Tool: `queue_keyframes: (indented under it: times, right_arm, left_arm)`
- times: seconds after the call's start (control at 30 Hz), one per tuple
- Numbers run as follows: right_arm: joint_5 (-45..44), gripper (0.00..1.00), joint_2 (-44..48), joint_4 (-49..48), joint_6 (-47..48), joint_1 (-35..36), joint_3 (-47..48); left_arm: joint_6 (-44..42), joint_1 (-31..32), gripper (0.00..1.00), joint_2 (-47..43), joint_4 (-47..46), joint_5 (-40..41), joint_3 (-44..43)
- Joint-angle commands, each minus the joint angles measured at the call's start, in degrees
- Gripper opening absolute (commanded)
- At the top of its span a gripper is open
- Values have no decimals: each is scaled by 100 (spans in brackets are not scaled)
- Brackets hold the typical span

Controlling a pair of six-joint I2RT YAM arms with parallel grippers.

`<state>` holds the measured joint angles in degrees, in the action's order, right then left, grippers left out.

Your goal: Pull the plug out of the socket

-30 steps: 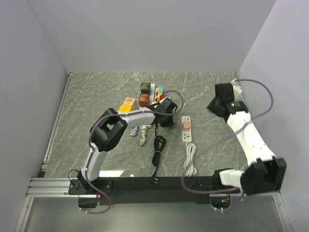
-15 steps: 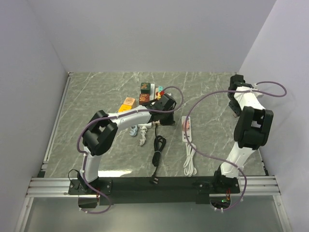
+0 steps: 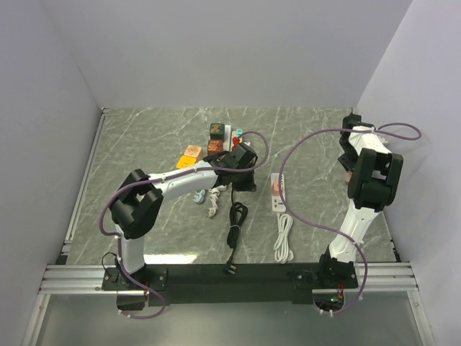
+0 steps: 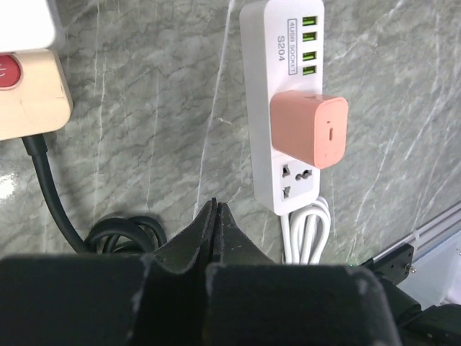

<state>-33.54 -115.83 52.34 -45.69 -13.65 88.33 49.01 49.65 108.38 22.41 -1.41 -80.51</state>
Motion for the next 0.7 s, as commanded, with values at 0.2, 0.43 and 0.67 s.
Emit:
queue_keyframes:
  times: [0.2, 0.43, 0.67]
  right_arm:
    - [750, 84, 1255, 119, 727, 344, 229]
    - [2929, 83, 2731, -645, 1774, 1775, -1097]
    - [3969, 76, 3154, -1085, 2214, 2823, -1854]
  left_arm:
    - [126, 45, 4, -695, -35, 378, 246]
    - [170, 36, 4, -783, 0, 660, 395]
    - [249, 45, 3, -818, -123, 721, 589]
